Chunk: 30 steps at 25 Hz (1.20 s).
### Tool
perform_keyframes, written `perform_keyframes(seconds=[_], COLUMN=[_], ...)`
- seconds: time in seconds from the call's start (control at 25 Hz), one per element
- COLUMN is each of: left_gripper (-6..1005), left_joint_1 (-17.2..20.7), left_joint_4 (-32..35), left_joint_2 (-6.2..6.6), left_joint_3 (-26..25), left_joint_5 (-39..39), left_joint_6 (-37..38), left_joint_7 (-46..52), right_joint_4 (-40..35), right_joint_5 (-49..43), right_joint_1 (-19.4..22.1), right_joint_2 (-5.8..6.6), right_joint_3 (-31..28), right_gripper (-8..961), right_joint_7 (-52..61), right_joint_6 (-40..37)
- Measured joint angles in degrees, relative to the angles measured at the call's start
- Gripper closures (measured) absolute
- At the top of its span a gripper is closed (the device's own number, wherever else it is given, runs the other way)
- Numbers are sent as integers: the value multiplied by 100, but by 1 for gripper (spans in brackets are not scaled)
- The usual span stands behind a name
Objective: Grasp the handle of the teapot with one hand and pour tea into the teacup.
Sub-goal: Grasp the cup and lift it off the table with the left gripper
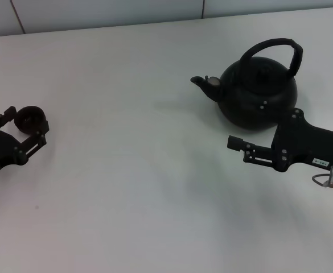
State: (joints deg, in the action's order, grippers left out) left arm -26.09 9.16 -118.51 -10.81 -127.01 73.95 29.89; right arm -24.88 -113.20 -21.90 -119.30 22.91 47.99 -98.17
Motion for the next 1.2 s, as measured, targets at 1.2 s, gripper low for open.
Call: perform_keyframes(seconds=[1.2], left_gripper=[230], left_joint_1=[-53], left_joint_4=[-164], left_joint_2=[-5], left_joint_3=[0], left_joint_5=[185], left_joint_6=[-721], left_joint_7=[-134], right_joint_4=[-50], right_joint_5=[0], right_joint_1=[-67], right_joint_2=[21], right_joint_3=[21], right_gripper=[203], right_joint_7=[0], right_joint_6=[-10])
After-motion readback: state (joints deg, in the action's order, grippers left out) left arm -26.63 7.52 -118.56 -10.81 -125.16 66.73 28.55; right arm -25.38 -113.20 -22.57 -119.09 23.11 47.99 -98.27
